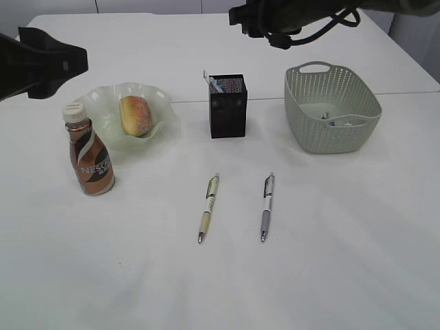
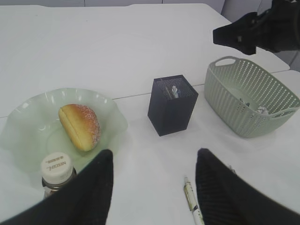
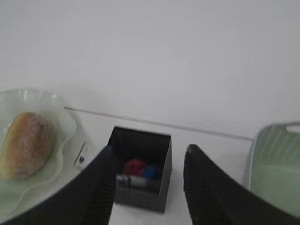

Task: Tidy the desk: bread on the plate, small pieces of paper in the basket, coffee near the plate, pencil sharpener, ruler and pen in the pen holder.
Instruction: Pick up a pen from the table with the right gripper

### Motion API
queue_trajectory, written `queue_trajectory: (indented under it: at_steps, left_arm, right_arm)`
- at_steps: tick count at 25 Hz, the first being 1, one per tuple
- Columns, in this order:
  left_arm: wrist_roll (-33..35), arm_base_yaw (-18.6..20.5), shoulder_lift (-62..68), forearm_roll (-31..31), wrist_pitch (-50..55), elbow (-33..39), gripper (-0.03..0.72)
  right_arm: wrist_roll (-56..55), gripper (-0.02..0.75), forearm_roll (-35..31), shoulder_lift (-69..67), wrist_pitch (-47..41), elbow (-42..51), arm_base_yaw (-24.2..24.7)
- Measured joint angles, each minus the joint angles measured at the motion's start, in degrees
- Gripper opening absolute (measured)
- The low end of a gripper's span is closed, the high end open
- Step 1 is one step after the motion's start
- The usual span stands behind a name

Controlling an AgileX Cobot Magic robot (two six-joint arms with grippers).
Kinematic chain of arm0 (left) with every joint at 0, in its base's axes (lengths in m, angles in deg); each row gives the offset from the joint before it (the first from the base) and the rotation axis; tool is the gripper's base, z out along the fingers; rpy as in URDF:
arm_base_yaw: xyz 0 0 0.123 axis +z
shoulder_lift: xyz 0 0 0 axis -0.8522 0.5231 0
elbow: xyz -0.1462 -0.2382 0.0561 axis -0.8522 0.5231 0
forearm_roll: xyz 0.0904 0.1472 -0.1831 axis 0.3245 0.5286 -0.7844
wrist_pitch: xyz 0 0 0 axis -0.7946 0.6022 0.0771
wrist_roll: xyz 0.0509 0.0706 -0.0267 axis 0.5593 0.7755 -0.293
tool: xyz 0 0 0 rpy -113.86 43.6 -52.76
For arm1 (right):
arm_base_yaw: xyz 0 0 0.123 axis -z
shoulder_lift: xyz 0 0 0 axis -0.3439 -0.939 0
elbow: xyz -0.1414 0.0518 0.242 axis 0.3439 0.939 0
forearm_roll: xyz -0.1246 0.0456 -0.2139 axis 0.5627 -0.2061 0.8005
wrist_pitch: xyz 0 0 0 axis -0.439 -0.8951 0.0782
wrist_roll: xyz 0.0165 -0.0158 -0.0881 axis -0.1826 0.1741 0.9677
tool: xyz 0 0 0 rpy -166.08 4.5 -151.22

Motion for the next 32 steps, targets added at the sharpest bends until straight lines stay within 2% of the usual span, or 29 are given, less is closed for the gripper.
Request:
queue_trajectory:
  at_steps: [6, 16, 21, 32]
  left_arm:
    - [0.00, 0.00, 0.00, 0.00, 0.00, 0.00, 0.404]
    - [0.00, 0.00, 0.00, 0.00, 1.88, 0.00, 0.403]
    - [-0.10, 0.00, 0.00, 0.10, 2.91, 0.00, 0.403]
    - [-0.72, 0.00, 0.86, 0.10, 4.29, 0.00, 0.403]
  right_arm:
    - [0.00, 0.383, -6.19, 3.86, -19.99, -0.08, 0.00]
    - [-0.11, 0.382, -6.82, 4.11, -47.48, -0.08, 0.00]
    - [-1.76, 0.382, -8.27, 4.11, -49.54, -0.08, 0.00]
    - [-11.63, 0.382, -16.99, -2.83, -49.54, 2.33, -0.31]
